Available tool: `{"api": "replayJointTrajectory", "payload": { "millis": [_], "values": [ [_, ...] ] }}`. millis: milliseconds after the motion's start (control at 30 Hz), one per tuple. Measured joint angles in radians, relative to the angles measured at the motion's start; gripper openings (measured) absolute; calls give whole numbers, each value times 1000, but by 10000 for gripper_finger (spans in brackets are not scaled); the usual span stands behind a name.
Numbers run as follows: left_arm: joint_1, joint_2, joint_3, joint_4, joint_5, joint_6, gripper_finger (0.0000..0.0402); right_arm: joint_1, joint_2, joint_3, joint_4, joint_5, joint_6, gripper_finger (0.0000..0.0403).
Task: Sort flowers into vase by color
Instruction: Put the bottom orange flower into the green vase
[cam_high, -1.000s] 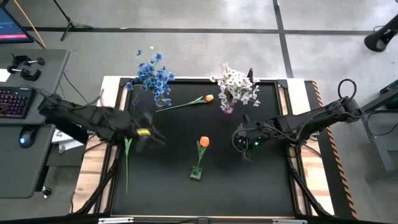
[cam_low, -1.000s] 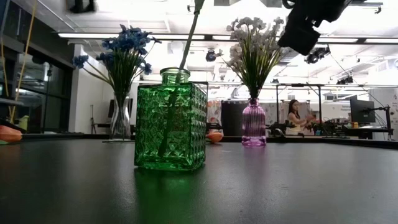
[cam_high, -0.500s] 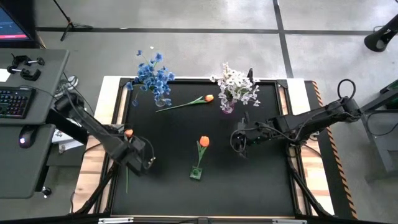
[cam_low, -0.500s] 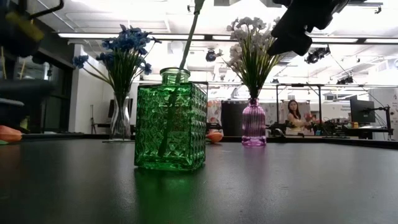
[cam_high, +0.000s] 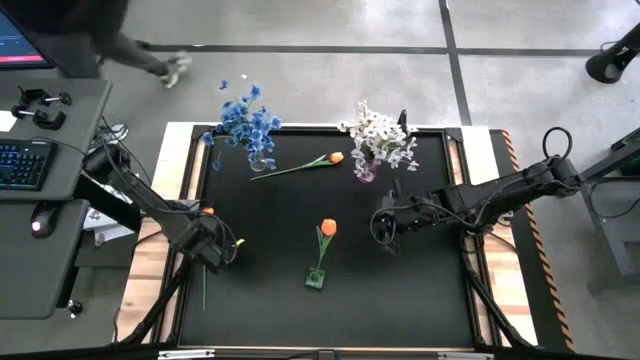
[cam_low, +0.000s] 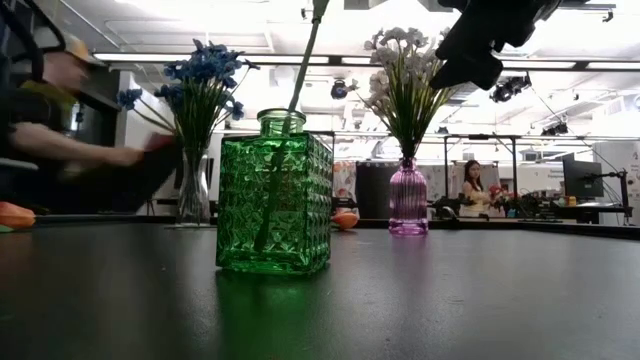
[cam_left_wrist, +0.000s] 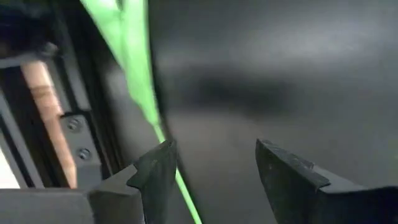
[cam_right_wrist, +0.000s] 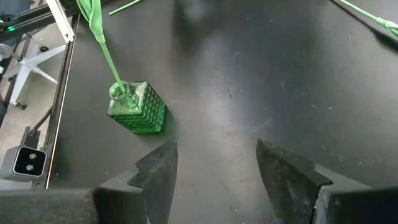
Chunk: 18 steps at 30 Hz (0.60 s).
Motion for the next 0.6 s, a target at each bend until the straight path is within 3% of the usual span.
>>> {"api": "replayJointTrajectory", "payload": {
  "millis": [200, 600],
  "values": [
    [-10, -11, -38, 5, 6, -45, 207, 0, 0, 0, 0, 13, 0, 206],
    [-26, 222, -34, -11, 28, -127, 207, 0, 0, 0, 0, 37, 9, 206]
  ]
}}
